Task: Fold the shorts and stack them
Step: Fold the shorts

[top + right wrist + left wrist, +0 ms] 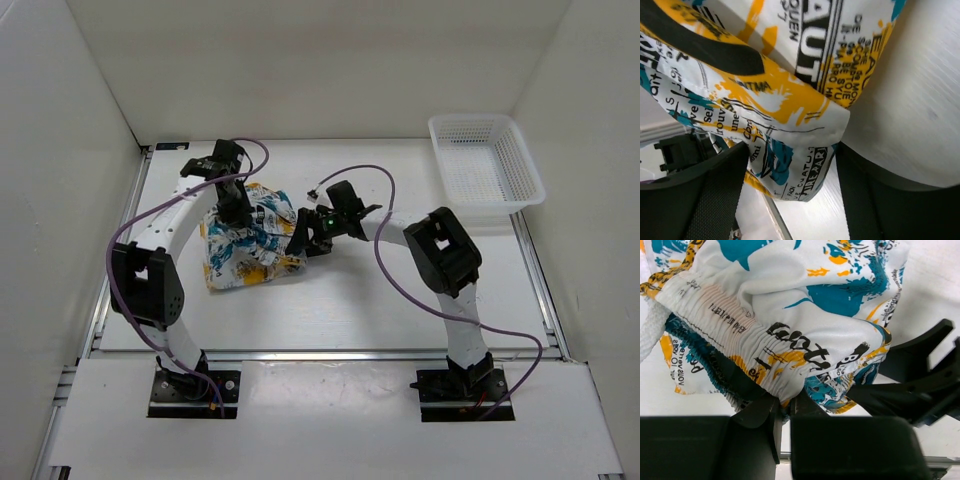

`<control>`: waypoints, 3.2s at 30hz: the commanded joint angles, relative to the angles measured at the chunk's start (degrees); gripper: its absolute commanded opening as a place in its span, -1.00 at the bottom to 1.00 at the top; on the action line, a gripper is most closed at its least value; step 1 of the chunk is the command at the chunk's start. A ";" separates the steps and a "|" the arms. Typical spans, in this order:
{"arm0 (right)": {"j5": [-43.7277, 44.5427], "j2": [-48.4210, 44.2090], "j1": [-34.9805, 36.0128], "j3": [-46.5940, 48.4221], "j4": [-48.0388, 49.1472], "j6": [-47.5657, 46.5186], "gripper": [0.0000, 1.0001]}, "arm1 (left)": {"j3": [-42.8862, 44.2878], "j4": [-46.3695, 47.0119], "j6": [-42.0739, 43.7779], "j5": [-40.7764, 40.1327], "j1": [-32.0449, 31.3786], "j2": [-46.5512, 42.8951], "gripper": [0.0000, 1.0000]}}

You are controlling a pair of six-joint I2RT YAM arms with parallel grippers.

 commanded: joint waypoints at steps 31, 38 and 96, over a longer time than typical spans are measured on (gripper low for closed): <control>29.95 -16.62 1.81 -10.79 -11.63 -5.29 -0.85 | 5.34 6.91 10.20 5.63 0.61 -2.41 -0.79; 28.80 -18.00 1.81 -10.09 -11.10 -6.52 1.00 | 8.08 8.22 12.76 2.72 1.32 4.70 -0.79; 71.59 -54.31 -4.43 -0.95 -48.19 -10.13 1.00 | 18.57 -0.39 8.10 -1.76 3.43 -9.57 1.00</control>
